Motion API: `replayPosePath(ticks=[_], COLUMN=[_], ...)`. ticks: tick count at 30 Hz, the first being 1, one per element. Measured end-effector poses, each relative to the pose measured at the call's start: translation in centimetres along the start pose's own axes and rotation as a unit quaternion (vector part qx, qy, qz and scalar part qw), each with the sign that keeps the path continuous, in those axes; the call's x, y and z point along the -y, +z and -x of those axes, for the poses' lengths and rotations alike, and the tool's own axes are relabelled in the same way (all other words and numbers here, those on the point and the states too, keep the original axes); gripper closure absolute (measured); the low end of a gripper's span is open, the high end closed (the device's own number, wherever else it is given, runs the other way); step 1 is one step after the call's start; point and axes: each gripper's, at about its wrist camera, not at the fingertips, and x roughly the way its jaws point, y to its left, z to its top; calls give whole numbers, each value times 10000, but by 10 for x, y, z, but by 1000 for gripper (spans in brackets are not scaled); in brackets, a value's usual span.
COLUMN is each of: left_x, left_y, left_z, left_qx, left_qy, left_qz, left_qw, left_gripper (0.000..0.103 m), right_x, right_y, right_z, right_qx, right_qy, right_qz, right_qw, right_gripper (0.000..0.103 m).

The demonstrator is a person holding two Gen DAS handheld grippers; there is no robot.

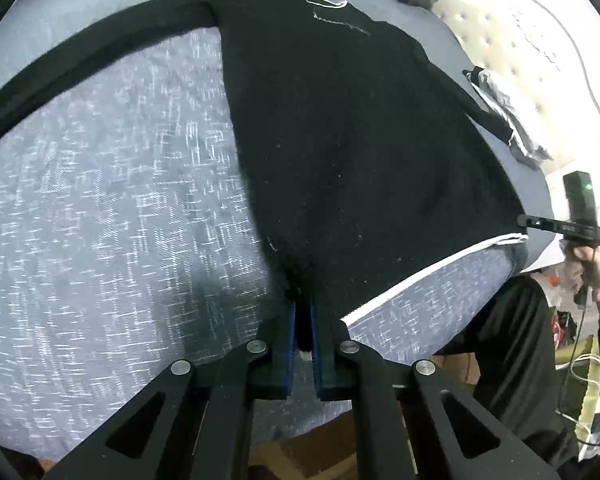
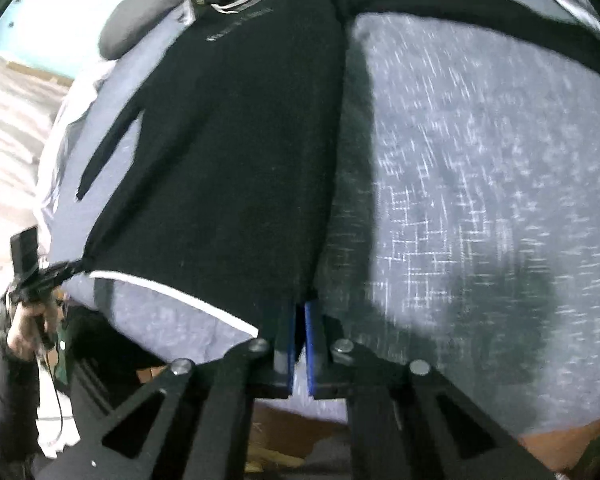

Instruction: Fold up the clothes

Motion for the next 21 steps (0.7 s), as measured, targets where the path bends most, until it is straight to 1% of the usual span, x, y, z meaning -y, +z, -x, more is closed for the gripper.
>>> replayPosePath(ticks=[3, 7, 9, 12, 13, 15, 17, 18, 19, 20, 21], left_x=[6, 2, -1, -5, -5, -3, -2, -1, -1, -1, -2], left_y=[-2, -8, -9, -9, -9, -7, -7, -7, -7, -8, -9], left_z=[-8, -20, -23, -25, -26, -30, -33, -34, -35, -34, -31], left_qx=[-97, -214, -241, -234, -224, -220, -257, -289, -322, -362, -389], left_qy=[80, 124, 118, 114, 116, 141, 168, 188, 211, 246, 281], left_qz=[-40, -9, 46, 84, 89, 106, 103, 97, 91, 85, 77], left_qw=[9999, 9997, 9996, 9996, 9996, 9996, 9995, 9994, 9992, 9990, 9988], left_gripper=[97, 97, 97, 96, 96, 93, 93, 91, 86, 82, 81], right_x=[4, 10, 12, 15, 16, 19, 22, 23, 24, 25, 27], right_y=[-3, -10, -11, -10, -9, -6, -8, -10, -10, -11, -11], right_z=[-2, -35, -44, -46, -45, -42, -38, -36, -33, -30, -27], right_qx=[-121, -394, -444, -477, -476, -439, -361, -335, -321, -311, -301], right_qy=[-246, -459, -480, -209, -116, 36, 142, 172, 202, 232, 252], right_qz=[82, 24, -3, -94, -110, -183, -261, -274, -280, -284, -282], right_qw=[9996, 9982, 9979, 9986, 9987, 9989, 9989, 9989, 9989, 9988, 9988], right_gripper=[100, 100, 100, 100, 96, 96, 93, 88, 82, 80, 79])
